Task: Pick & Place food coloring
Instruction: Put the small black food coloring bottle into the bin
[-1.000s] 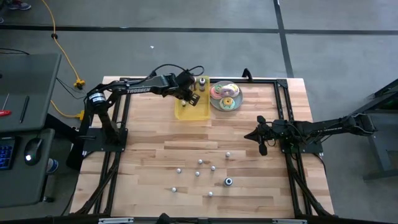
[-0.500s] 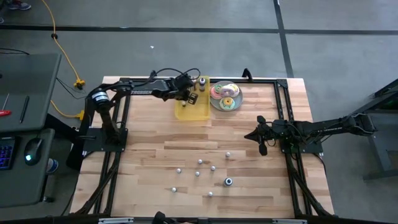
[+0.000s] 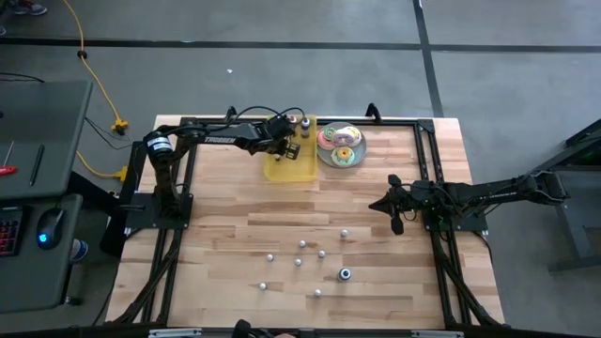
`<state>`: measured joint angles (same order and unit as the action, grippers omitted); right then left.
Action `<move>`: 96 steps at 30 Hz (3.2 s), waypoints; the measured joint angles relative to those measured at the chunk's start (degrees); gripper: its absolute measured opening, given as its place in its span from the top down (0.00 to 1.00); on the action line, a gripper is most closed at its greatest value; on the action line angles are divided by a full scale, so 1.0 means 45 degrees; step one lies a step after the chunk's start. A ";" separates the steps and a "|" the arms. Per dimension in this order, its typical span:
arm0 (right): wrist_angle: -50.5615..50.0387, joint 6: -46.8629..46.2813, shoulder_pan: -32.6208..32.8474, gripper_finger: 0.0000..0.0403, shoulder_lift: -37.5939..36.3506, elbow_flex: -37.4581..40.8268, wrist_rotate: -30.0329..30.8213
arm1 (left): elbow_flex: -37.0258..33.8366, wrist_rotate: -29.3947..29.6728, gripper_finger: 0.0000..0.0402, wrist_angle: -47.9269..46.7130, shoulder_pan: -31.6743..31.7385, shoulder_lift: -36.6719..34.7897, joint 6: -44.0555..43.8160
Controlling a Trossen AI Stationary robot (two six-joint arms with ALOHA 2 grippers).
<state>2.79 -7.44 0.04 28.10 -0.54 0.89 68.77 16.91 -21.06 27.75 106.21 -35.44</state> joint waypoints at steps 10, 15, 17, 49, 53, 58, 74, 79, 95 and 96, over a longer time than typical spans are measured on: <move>0.0000 0.0000 0.0003 1.00 0.0000 0.0003 -0.0005 | 0.0026 -0.0297 0.91 -0.0021 0.0000 0.0222 0.0030; 0.0000 0.0000 0.0003 1.00 0.0000 0.0000 0.0000 | 0.0039 -0.0306 0.89 -0.0012 -0.0005 0.0291 0.0051; -0.0005 0.0000 -0.0001 1.00 0.0000 0.0001 0.0000 | 0.0033 -0.0307 0.86 0.0059 0.0000 0.0293 0.0049; -0.0003 0.0000 0.0001 1.00 0.0001 0.0002 -0.0001 | 0.1137 0.0911 0.63 -0.1542 -0.0619 -0.3090 0.2413; 0.0000 0.0000 0.0003 1.00 0.0005 0.0005 0.0000 | 0.1137 0.0930 0.63 -0.1687 -0.1142 -0.4109 0.3103; -0.0004 0.0000 -0.0002 1.00 0.0000 0.0001 -0.0005 | 0.1137 0.0113 0.63 -0.1705 -0.1908 -0.4812 0.4771; 0.0000 0.0000 0.0000 1.00 0.0003 0.0001 -0.0005 | 0.1137 -0.4900 0.63 0.0172 -0.3908 -0.4569 0.9175; -0.0005 0.0000 0.0003 1.00 0.0005 0.0000 0.0005 | 0.1609 -0.6573 0.63 -0.0008 -0.4180 -0.3939 0.9581; -0.0005 0.0000 0.0001 1.00 0.0002 0.0002 0.0000 | 0.5080 -0.6751 0.63 -0.2317 -0.5202 -0.0301 1.1545; -0.0015 0.0000 0.0003 1.00 0.0000 0.0000 0.0000 | 0.5147 -0.6725 0.63 -0.2271 -0.5246 -0.0072 1.1628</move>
<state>2.72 -7.44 0.05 28.10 -0.54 0.88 91.93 -13.35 -31.28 4.14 105.89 16.89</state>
